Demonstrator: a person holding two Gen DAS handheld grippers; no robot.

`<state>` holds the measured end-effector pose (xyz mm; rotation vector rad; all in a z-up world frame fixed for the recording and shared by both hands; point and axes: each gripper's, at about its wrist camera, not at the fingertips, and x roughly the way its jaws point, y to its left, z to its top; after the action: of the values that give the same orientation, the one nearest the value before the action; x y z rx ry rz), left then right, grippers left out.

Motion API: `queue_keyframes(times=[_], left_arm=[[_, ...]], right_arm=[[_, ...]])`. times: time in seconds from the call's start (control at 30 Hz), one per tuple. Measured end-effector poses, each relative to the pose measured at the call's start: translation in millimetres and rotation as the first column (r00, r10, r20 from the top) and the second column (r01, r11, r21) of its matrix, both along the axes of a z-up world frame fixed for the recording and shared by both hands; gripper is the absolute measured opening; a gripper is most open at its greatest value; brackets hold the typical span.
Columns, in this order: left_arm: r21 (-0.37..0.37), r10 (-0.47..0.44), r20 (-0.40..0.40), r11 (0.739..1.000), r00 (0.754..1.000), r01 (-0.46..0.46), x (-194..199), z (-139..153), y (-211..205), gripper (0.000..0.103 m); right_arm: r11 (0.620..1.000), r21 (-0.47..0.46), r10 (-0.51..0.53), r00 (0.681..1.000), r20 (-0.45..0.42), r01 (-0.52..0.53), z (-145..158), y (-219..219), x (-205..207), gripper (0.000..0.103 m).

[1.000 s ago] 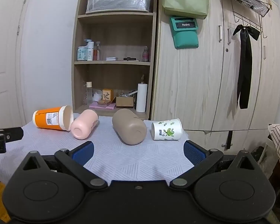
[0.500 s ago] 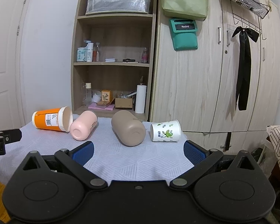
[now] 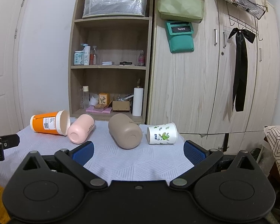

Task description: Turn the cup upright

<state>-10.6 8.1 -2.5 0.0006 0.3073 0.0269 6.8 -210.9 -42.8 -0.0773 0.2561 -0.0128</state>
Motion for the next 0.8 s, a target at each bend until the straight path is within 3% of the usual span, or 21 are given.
queue_keyframes(times=[0.8], left_arm=[[0.016,-0.005,0.018,1.0,1.0,0.004,-4.4,-1.7,-2.5,0.103]], right_arm=[[1.0,-0.006,-0.003,1.0,-0.013,0.003,-2.0,-1.5,1.0,0.103]])
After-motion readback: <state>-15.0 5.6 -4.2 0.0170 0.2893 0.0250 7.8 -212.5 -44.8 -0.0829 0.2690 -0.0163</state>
